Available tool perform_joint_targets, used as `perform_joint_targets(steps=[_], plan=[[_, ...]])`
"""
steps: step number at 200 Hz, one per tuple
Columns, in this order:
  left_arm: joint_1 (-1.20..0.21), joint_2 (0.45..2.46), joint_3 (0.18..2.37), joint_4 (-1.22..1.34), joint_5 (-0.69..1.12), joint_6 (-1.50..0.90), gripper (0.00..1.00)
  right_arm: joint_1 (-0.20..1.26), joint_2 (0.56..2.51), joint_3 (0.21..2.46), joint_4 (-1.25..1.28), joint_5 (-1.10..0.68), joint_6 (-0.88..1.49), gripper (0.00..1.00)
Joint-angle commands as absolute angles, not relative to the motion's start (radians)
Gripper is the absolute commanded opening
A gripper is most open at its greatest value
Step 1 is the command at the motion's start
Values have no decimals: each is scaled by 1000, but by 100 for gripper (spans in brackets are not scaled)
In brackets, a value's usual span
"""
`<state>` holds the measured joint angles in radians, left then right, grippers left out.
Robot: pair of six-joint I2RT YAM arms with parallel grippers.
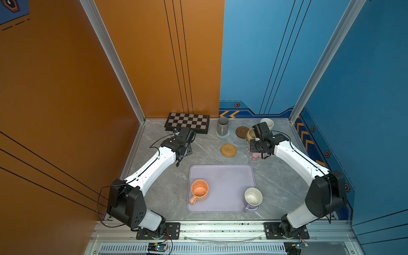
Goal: Place cups on coasters
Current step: Place the cup on the coaster.
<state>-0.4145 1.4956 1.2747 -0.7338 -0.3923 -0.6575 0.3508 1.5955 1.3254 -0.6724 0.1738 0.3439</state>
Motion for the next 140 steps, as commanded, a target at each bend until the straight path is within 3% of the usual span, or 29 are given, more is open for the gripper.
perform_joint_targets(steps=[1, 140], plan=[[-398, 1532, 1338, -759, -386, -613, 42, 345, 1607, 1406, -562, 176, 310, 0], [-341, 1593, 1404, -758, -361, -548, 41, 330, 1870, 1647, -571, 211, 255, 0]])
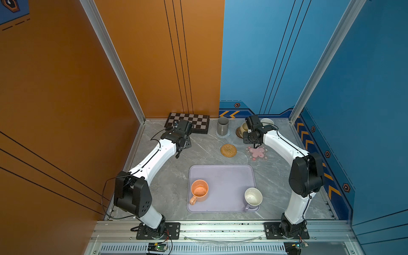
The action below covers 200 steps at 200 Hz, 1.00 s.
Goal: Place cups on coasters
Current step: Place the cup on the coaster.
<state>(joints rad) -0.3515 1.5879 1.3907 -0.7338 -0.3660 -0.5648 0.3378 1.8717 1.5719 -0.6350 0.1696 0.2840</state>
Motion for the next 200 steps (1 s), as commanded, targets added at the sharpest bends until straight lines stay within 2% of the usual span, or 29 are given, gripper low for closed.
perform_joint_targets(steps=[1, 83, 200], plan=[[-341, 1592, 1404, -758, -361, -548, 40, 330, 1872, 1649, -571, 211, 254, 0], [-317, 1580, 1397, -758, -355, -546, 40, 306, 1992, 1756, -577, 233, 211, 0], [-295, 1684, 1457, -758, -337, -551, 40, 275, 2135, 1907, -577, 211, 209, 0]])
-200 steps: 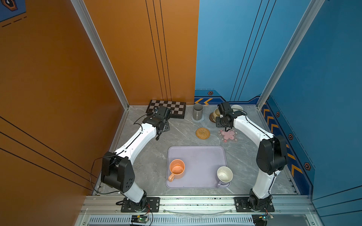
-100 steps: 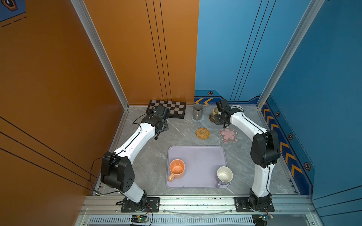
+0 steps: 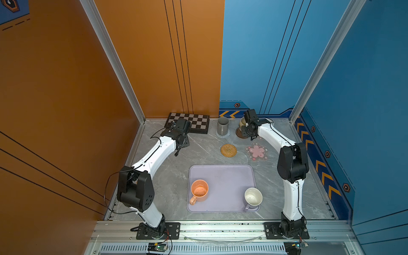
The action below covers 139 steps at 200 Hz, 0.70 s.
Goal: Place cups on coasters
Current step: Place the cup on the coaster.
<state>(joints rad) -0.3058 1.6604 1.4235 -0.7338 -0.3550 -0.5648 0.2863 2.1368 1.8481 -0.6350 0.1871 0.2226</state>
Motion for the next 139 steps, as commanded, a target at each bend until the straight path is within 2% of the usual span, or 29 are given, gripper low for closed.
perform_joint_targets(steps=[1, 139], plan=[[-295, 1685, 1457, -758, -337, -550, 40, 275, 2136, 1908, -577, 211, 209, 0], [-269, 1797, 1518, -758, -299, -538, 38, 262, 2217, 1979, -578, 200, 209, 0]])
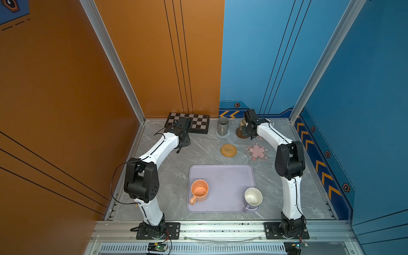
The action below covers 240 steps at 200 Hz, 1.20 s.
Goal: Place cups on coasters
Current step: Place the cup on the coaster.
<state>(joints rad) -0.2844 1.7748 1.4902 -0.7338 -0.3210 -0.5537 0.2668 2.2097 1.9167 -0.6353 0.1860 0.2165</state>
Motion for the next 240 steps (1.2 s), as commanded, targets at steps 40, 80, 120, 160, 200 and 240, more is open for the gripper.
perform_joint_targets(steps=[40, 80, 120, 160, 200, 240], plan=[[-259, 1809, 1520, -758, -293, -537, 38, 264, 2242, 2004, -584, 198, 218, 0], [-250, 1821, 1514, -758, -273, -538, 38, 269, 2253, 2009, -590, 199, 215, 0], [-248, 1834, 1496, -756, -254, -552, 37, 271, 2256, 2010, -598, 208, 204, 0], [-248, 1841, 1506, -757, -247, -555, 37, 271, 2262, 2011, -604, 200, 202, 0], [-247, 1842, 1508, -758, -244, -554, 37, 270, 2270, 2013, -606, 197, 204, 0], [-245, 1839, 1499, -757, -244, -558, 37, 269, 2285, 2022, -607, 188, 206, 0]])
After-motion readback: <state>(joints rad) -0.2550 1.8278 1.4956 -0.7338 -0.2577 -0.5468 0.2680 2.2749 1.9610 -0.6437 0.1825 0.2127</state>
